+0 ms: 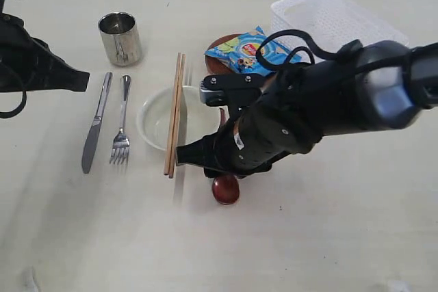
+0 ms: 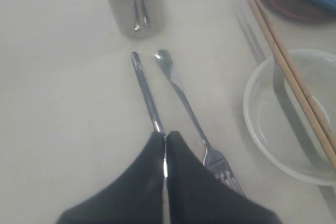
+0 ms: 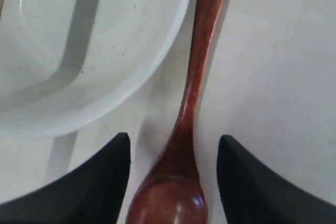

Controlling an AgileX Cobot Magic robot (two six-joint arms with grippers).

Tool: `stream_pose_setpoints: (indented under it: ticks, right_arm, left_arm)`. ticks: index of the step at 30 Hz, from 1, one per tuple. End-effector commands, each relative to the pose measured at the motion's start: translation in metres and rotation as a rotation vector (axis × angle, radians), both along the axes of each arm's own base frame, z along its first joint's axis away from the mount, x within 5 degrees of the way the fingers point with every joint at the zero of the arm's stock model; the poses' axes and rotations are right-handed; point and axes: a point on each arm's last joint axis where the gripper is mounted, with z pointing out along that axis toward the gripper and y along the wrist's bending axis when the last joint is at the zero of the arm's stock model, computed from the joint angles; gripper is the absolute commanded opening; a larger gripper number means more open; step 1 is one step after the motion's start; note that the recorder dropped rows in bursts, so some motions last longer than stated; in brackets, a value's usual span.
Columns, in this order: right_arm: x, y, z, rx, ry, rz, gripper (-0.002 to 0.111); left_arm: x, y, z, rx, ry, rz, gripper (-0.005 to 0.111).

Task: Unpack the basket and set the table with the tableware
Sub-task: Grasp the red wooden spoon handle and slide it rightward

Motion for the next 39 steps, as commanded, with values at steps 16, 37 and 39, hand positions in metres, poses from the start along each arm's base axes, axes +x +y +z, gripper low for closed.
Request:
stream_pose_setpoints:
  ticks: [16, 37, 39]
  right_arm:
    - [0.012, -0.001, -0.022, -0.025, -0.017, 0.02, 0.017]
    - [0.018, -0.022, -0.024, -0.122, 0.024, -0.183, 0.016]
    - [0.019, -0.028, -0.024, -0.177, 0.019, -0.221, 0.016]
  left_arm:
    - [-0.001, 0.001, 0.0, 0.0, -0.007, -0.001, 0.0]
    - [-0.001, 0.001, 0.0, 0.0, -0.007, -0.001, 0.0]
    - [-0.001, 0.001, 0.0, 0.0, -0.007, -0.001, 0.0]
